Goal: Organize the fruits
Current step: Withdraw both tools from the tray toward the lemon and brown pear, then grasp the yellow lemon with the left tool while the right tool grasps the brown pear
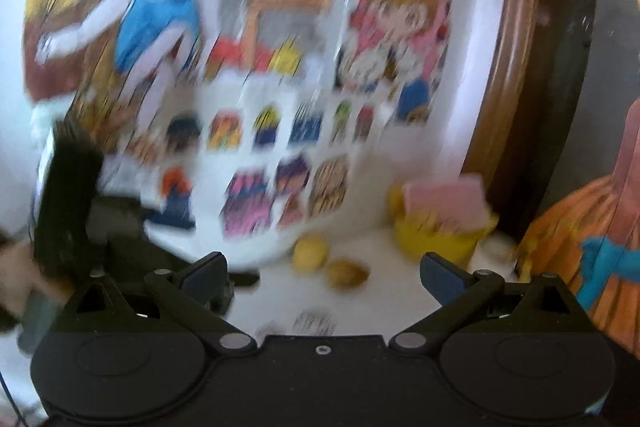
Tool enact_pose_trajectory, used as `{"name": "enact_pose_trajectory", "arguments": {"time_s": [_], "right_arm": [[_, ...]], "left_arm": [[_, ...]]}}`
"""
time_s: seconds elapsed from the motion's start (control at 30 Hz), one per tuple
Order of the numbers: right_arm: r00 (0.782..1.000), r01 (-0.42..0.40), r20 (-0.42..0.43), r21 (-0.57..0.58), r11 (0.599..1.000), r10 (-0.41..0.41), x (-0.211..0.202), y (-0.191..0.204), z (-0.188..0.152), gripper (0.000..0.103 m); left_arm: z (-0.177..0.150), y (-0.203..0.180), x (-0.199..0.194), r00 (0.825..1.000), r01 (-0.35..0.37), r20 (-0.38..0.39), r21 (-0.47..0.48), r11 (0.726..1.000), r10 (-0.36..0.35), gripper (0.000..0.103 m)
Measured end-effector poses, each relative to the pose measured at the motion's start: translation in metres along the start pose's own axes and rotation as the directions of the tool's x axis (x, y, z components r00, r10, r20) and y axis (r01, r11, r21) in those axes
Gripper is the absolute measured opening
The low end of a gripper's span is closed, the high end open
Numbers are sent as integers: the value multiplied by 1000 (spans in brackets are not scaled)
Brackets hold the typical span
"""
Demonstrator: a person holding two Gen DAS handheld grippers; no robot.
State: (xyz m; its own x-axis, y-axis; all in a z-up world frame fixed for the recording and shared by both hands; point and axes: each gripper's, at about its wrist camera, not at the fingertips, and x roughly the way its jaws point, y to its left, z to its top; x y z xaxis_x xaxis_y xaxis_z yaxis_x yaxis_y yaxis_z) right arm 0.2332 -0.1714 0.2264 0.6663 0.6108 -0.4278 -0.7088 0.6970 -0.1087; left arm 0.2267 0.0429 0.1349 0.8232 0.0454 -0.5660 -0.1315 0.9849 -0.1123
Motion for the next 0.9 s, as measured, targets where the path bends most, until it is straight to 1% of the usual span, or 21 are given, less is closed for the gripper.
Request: {"name": "enact_pose_trajectory", "arguments": {"time_s": [0.1, 0.13, 0.23, 0.37, 0.47, 0.5, 0.6, 0.67, 0.73, 0.9], "right_arm": [[997, 28, 74, -9, 1000, -28, 7, -15, 14, 102], [996, 36, 85, -4, 999, -35, 12, -20, 15, 102], [996, 35, 75, 30, 999, -38, 35, -40, 15, 102], [1000, 17, -6, 126, 992, -16, 79, -75, 2, 102], [995, -20, -87, 227, 974, 41, 120, -100, -15, 102], [991, -31, -120, 262, 965, 64, 138, -106, -22, 102], [977, -42, -183, 332, 942, 108, 175, -112, -39, 102], [967, -50, -214, 377, 925, 139, 198, -114, -49, 102], [955, -53, -243, 429, 902, 171, 222, -115, -59, 102], [927, -50, -292, 527, 848, 236, 270, -116, -76, 98]], "left_arm": [[10, -3, 25, 1000, -6, -4, -19, 1000, 6, 103], [12, -3, 34, 1000, -10, -6, -18, 1000, 10, 103], [11, -5, 59, 1000, -24, -13, -5, 1000, 24, 103], [-5, -2, 94, 999, -31, -15, 21, 999, 32, 103], [-14, 7, 117, 999, -33, -32, -18, 999, 32, 103], [-18, 10, 125, 999, -32, -39, -37, 999, 31, 103], [-23, 18, 141, 998, -45, -37, -76, 996, 43, 102], [-26, 21, 151, 996, -80, -34, -89, 993, 77, 102], [-29, 22, 159, 992, -124, -31, -111, 986, 121, 98], [-32, 25, 174, 984, -178, -20, -192, 965, 177, 93]]}}
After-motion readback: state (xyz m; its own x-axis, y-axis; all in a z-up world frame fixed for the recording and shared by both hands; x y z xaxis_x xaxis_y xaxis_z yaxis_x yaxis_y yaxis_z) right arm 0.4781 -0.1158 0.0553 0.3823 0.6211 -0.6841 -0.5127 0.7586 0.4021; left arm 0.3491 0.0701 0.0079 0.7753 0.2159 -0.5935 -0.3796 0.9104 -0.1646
